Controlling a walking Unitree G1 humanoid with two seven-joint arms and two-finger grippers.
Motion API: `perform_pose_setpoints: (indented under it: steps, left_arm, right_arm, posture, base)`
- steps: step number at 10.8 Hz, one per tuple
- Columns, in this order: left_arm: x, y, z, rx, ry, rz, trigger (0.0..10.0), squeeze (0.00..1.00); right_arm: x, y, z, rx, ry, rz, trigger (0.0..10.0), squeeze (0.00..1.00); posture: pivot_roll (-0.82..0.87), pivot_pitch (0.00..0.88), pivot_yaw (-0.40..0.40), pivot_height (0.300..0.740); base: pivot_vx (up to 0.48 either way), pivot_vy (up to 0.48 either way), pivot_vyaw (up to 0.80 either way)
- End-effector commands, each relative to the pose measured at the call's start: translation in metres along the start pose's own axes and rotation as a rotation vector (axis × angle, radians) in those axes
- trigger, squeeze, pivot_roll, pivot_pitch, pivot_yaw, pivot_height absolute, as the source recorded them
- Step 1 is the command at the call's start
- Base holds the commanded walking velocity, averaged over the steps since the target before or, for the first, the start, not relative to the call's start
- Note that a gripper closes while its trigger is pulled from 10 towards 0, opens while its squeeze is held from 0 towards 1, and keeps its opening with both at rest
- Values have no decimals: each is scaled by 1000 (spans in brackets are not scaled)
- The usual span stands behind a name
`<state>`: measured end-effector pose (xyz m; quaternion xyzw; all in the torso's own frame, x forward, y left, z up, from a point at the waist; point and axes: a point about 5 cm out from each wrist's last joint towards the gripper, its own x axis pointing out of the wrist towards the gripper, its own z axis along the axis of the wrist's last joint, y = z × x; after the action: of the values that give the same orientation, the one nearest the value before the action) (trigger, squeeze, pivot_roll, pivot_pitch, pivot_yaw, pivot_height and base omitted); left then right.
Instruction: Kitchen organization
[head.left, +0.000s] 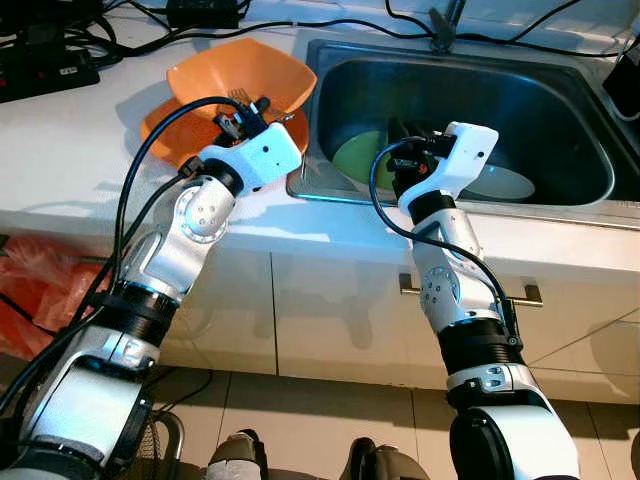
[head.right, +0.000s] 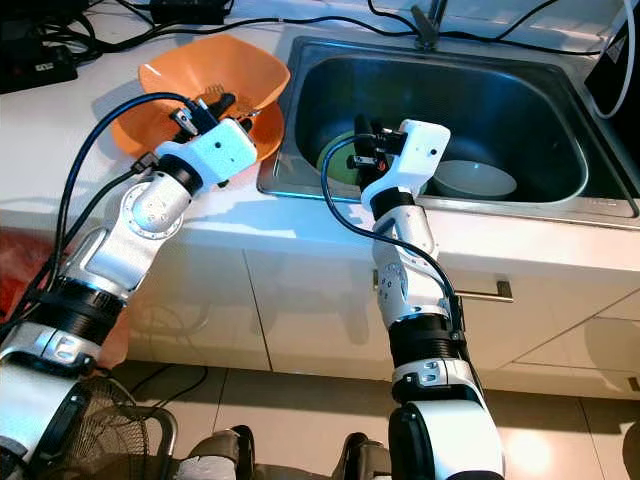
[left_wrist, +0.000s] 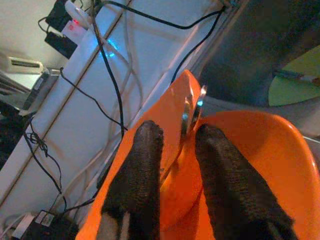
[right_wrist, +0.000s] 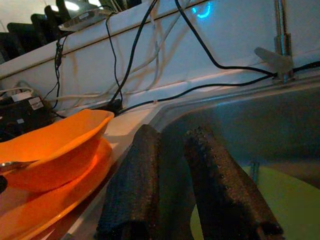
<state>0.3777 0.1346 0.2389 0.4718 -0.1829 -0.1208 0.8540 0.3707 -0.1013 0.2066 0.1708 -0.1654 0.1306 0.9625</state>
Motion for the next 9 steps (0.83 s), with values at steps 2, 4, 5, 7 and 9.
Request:
perform_pose_setpoints:
  steps: [2,4,5,7,9]
  left_arm:
    - [5,1,6,21,-23,3,8627,0]
    - [7,1,7,26,-22,2,10000,0]
    - [8,1,7,27,-20,2,9529,0]
    - [10,1,6,27,-17,1,3294,0]
    - [11,1,7,28,-16,2,2941,0]
  right_arm:
    - [-1,-2,0,2,-6,-11,10000,0]
    - [0,-2,1,2,-8,-11,10000,0]
    - [0,-2,1,3,-8,-11,10000,0]
    - [0,-2,1,3,-8,-11,10000,0]
    - [0,-2,1,4,-9,-12,10000,0]
  posture:
    - [95,119,-35,740]
    - [95,114,-34,740]
    - [96,113,-35,740]
    - [97,114,-35,740]
    - [97,116,-36,740]
  base:
    - [0,0,0]
    - [0,0,0]
    - [0,0,0]
    - [0,0,0]
    - [0,0,0]
